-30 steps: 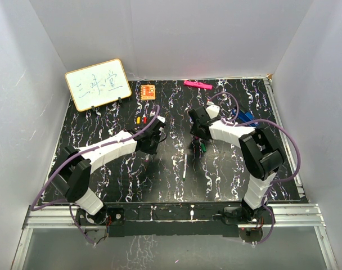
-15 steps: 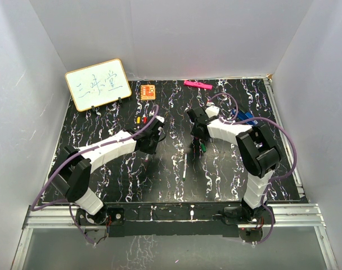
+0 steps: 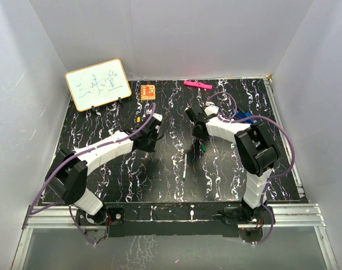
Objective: Insert the pens into the pen caps
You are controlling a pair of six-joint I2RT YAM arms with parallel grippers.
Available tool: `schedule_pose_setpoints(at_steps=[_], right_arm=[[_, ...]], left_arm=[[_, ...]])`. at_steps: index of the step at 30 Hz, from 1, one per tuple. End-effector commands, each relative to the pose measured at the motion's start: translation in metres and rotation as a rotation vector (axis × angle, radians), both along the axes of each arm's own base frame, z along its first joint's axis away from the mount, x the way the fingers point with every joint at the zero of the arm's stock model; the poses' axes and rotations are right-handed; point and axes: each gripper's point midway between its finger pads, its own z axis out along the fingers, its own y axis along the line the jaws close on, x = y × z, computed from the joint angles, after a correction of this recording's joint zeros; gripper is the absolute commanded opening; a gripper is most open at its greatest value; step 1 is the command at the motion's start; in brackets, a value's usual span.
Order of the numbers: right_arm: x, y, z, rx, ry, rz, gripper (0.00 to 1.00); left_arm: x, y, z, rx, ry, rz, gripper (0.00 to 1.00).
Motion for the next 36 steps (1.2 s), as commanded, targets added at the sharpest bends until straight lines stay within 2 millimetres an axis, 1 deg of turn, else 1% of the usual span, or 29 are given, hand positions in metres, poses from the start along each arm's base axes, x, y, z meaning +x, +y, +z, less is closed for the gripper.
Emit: schedule_pose_setpoints(at_steps=[1, 5, 8, 10, 13, 16, 17, 21, 26, 27, 28, 31, 32, 33, 35, 36], right_arm=[[-0.051, -0.019, -0.04, -0.094, 0.238, 0.048, 0.18], [-0.062, -0.022, -0.049, -0.11, 0.283, 0.065, 0.11], [-0.064, -0.019, -0.054, -0.096, 0.301, 0.078, 0.05], [-0.063, -0.016, -0.055, -0.084, 0.298, 0.092, 0.0], [-0.057, -0.014, -0.053, -0.083, 0.273, 0.105, 0.0], [-0.045, -0.012, -0.041, -0.078, 0.215, 0.102, 0.0], [-0.037, -0.009, -0.034, -0.068, 0.179, 0.099, 0.0], [-0.002, 0.002, 0.01, -0.029, -0.003, 0.089, 0.0], [0.042, 0.022, 0.077, 0.063, -0.271, 0.121, 0.0], [0.048, 0.025, 0.086, 0.078, -0.312, 0.13, 0.0], [0.054, 0.029, 0.106, 0.103, -0.374, 0.14, 0.0], [0.066, 0.038, 0.144, 0.148, -0.52, 0.185, 0.0], [0.067, 0.041, 0.151, 0.163, -0.557, 0.207, 0.0], [0.07, 0.045, 0.163, 0.186, -0.613, 0.225, 0.0], [0.07, 0.049, 0.181, 0.214, -0.687, 0.255, 0.0], [0.07, 0.052, 0.186, 0.224, -0.713, 0.274, 0.0]], left_arm=[[0.001, 0.006, 0.011, -0.015, -0.033, 0.002, 0.0], [0.002, 0.007, 0.012, -0.019, -0.037, 0.005, 0.0], [0.003, 0.008, 0.012, -0.023, -0.04, 0.008, 0.0], [0.004, 0.007, 0.011, -0.028, -0.038, 0.008, 0.0], [0.003, 0.006, 0.01, -0.033, -0.029, 0.007, 0.0], [0.003, 0.003, 0.009, -0.046, -0.029, 0.001, 0.0], [0.004, 0.002, 0.009, -0.053, -0.033, 0.0, 0.0], [0.011, -0.008, 0.018, -0.101, -0.066, -0.007, 0.0], [0.022, -0.026, 0.029, -0.187, -0.117, -0.018, 0.0], [0.023, -0.028, 0.03, -0.204, -0.124, -0.018, 0.0], [0.025, -0.031, 0.032, -0.224, -0.132, -0.016, 0.0], [0.025, -0.04, 0.034, -0.282, -0.15, -0.027, 0.0], [0.024, -0.043, 0.036, -0.309, -0.155, -0.032, 0.0], [0.023, -0.047, 0.039, -0.341, -0.165, -0.041, 0.0], [0.022, -0.055, 0.046, -0.408, -0.187, -0.059, 0.0], [0.02, -0.06, 0.05, -0.446, -0.2, -0.071, 0.0]])
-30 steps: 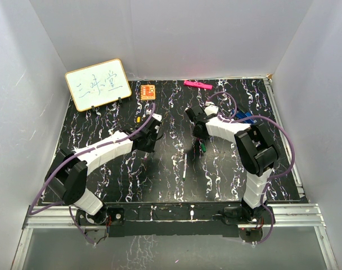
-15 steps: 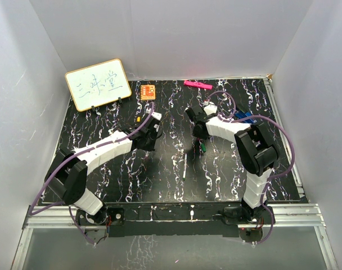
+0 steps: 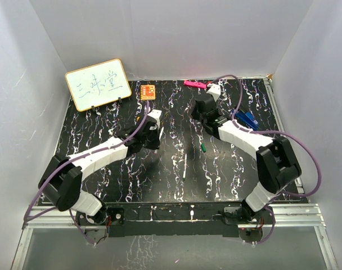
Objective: Insert the pens into the pen caps
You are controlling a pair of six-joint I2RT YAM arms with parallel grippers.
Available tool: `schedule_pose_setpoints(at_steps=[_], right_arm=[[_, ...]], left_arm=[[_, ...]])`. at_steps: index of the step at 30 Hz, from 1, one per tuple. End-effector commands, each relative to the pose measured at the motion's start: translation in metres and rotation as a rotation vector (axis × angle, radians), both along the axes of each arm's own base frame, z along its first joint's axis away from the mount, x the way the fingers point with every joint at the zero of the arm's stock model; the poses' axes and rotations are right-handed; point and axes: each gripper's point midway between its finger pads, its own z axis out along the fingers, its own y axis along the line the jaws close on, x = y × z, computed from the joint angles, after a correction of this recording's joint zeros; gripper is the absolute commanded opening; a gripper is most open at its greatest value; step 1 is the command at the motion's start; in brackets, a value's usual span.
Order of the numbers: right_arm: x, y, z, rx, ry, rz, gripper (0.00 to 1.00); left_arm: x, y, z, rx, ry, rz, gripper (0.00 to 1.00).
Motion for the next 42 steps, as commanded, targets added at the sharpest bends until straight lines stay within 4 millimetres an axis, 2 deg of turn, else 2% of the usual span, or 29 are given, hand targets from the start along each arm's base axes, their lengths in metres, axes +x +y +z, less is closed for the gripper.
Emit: schedule_pose_setpoints(at_steps=[1, 3, 4, 11, 16, 22, 30, 32, 35, 42], right_arm=[[0.015, 0.021, 0.068, 0.096, -0.278, 0.103, 0.0], [0.011, 0.026, 0.081, 0.116, -0.33, 0.148, 0.0], [0.008, 0.028, 0.086, 0.126, -0.354, 0.172, 0.0], [-0.016, 0.041, 0.117, 0.216, -0.509, 0.301, 0.0], [-0.037, 0.043, 0.137, 0.287, -0.629, 0.367, 0.0], [-0.06, 0.046, 0.153, 0.393, -0.738, 0.422, 0.0], [-0.073, 0.056, 0.164, 0.486, -0.769, 0.495, 0.0], [-0.075, 0.057, 0.166, 0.5, -0.77, 0.502, 0.0], [-0.078, 0.056, 0.167, 0.508, -0.771, 0.506, 0.0], [-0.079, 0.056, 0.161, 0.497, -0.747, 0.508, 0.0]], left_arm=[[0.001, -0.027, 0.038, -0.226, -0.102, -0.053, 0.0], [-0.001, -0.034, 0.039, -0.278, -0.113, -0.069, 0.0], [-0.002, -0.037, 0.048, -0.316, -0.137, -0.08, 0.0], [-0.01, -0.062, 0.066, -0.506, -0.194, -0.16, 0.0], [-0.016, -0.078, 0.073, -0.598, -0.183, -0.214, 0.0], [-0.018, -0.089, 0.092, -0.699, -0.212, -0.244, 0.0], [-0.018, -0.093, 0.101, -0.725, -0.242, -0.243, 0.0], [-0.016, -0.094, 0.092, -0.713, -0.226, -0.234, 0.0], [-0.015, -0.094, 0.09, -0.71, -0.225, -0.227, 0.0], [-0.012, -0.092, 0.098, -0.718, -0.253, -0.218, 0.0]])
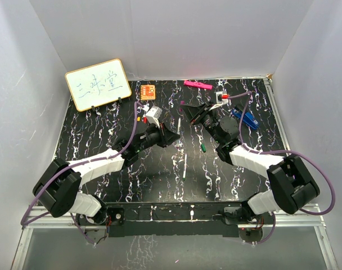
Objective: Insert the pens into the pen caps
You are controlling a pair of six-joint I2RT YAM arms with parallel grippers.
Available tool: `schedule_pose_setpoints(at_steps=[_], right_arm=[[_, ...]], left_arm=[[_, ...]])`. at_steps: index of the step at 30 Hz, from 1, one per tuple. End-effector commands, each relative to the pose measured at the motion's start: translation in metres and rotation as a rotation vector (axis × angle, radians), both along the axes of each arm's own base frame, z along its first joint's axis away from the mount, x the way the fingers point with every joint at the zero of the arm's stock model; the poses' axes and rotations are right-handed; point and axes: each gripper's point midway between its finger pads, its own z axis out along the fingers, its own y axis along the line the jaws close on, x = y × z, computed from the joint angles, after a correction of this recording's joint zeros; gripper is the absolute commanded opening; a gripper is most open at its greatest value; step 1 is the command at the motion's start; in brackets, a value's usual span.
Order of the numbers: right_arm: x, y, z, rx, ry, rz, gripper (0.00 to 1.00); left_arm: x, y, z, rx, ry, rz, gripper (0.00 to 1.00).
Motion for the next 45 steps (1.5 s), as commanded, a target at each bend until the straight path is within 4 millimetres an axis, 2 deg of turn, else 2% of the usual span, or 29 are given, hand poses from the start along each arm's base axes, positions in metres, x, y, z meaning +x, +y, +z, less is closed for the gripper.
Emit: schedule_pose_setpoints(at_steps=[1, 9, 45], right_arm=[[-0.01, -0.002, 0.021, 0.03, -0.068, 0.012, 0.0], [-0.009, -0.002, 0.011, 0.014, -0.043, 0.012, 0.0], [-0.008, 0.007, -0.01, 0.001, 0.006, 0.05, 0.0]], left_arm=[[0.003, -0.001, 0.018, -0.039, -0.058, 0.011, 0.0], [0.005, 0.001, 0.017, -0.03, -0.057, 0.024, 0.0], [0.006, -0.001, 0.013, -0.028, -0.043, 0.027, 0.0]])
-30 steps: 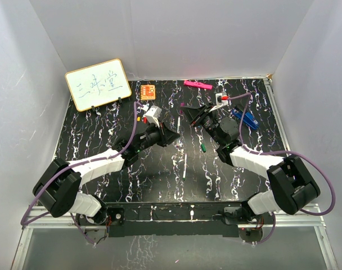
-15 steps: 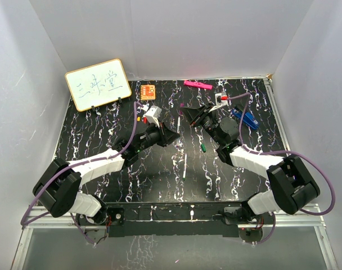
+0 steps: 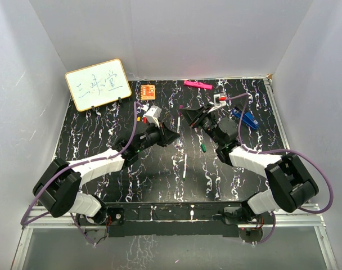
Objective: Insert the pens into the pen caps
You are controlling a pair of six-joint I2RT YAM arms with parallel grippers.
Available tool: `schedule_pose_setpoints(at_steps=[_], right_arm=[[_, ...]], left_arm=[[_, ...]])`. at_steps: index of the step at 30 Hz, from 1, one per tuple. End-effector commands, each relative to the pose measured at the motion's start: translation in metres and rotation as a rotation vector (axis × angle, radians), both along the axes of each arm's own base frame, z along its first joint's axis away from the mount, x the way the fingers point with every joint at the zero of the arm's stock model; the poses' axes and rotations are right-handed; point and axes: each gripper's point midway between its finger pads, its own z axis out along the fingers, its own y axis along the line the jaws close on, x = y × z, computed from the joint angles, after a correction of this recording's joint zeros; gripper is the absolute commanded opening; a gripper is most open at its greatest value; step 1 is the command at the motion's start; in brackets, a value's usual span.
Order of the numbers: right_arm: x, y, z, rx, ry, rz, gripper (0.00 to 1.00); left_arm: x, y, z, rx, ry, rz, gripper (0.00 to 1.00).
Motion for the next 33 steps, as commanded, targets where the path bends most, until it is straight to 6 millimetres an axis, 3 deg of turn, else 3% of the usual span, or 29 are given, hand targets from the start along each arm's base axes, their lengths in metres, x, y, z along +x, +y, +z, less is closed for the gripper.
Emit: schedule_pose_setpoints(at_steps=[1, 10, 20, 33], right_arm=[[-0.005, 0.003, 0.01, 0.024, -0.037, 0.022, 0.0], [-0.007, 0.008, 0.005, 0.013, -0.021, 0.044, 0.0], [-0.011, 0.023, -0.029, -0.071, 0.057, 0.123, 0.0], [-0.013, 0.034, -0.048, -0.134, 0.103, 0.173, 0.0]], left_arm=[[0.002, -0.002, 0.01, -0.021, -0.028, 0.005, 0.0], [0.004, 0.0, 0.01, -0.026, -0.029, 0.025, 0.0], [0.011, -0.002, 0.027, -0.04, -0.078, 0.03, 0.0], [0.018, 0.004, 0.03, -0.029, -0.101, 0.081, 0.0]])
